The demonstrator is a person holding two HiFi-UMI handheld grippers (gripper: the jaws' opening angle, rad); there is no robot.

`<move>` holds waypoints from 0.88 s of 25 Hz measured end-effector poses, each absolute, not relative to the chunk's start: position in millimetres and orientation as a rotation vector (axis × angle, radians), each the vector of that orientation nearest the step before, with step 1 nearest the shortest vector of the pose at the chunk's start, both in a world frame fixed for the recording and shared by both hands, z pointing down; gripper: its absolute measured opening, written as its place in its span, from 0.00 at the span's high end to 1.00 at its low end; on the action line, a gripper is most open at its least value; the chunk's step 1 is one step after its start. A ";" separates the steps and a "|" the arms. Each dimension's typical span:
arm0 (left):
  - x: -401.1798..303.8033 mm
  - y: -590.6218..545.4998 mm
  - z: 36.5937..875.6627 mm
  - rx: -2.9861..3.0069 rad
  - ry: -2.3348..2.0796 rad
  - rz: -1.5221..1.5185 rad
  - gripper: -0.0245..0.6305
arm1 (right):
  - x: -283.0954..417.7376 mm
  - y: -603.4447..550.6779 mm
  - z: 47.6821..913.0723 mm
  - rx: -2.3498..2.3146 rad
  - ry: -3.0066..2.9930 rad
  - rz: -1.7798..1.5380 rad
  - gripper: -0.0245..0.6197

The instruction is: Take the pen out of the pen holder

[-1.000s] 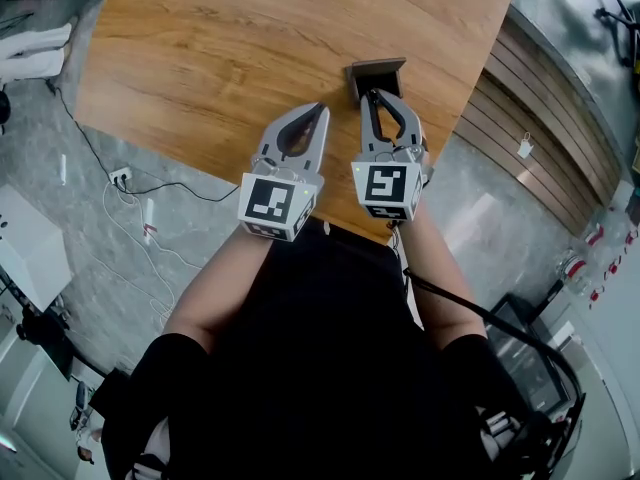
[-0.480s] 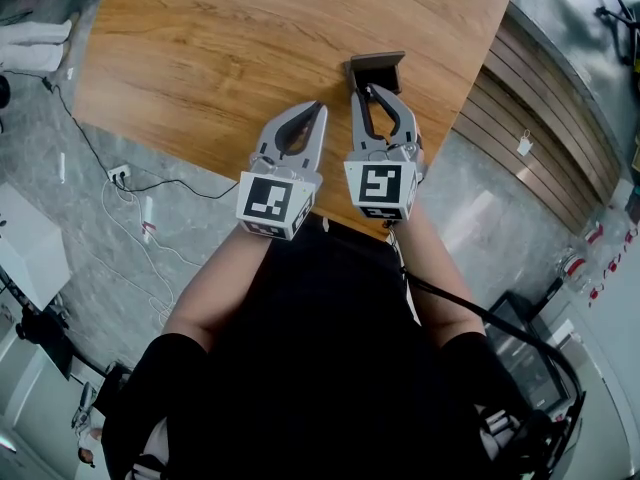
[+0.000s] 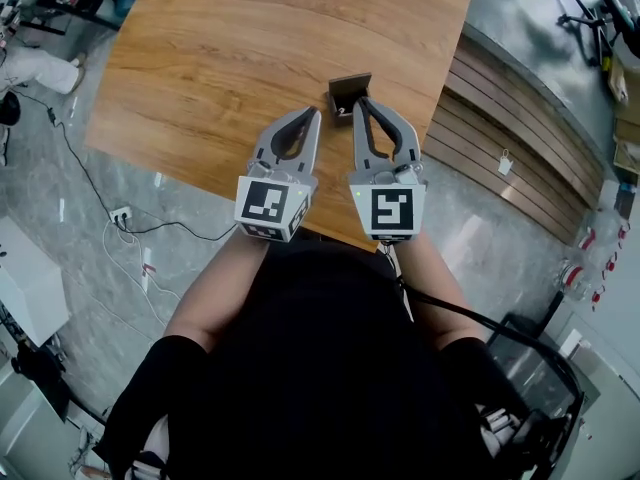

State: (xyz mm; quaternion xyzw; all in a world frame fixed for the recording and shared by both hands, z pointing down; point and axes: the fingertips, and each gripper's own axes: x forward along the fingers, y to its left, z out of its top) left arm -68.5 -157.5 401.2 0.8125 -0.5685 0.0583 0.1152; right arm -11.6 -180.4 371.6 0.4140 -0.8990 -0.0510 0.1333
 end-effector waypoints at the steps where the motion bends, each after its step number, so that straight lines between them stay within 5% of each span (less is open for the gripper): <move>1: -66.8 -156.5 393.3 2.395 -1.671 0.163 0.96 | -7.8 -177.4 359.2 1.214 -2.633 -0.159 0.94; 22: -57.8 -125.5 340.6 2.451 -1.687 0.067 0.96 | 14.6 -137.5 302.0 1.276 -2.750 -0.182 0.94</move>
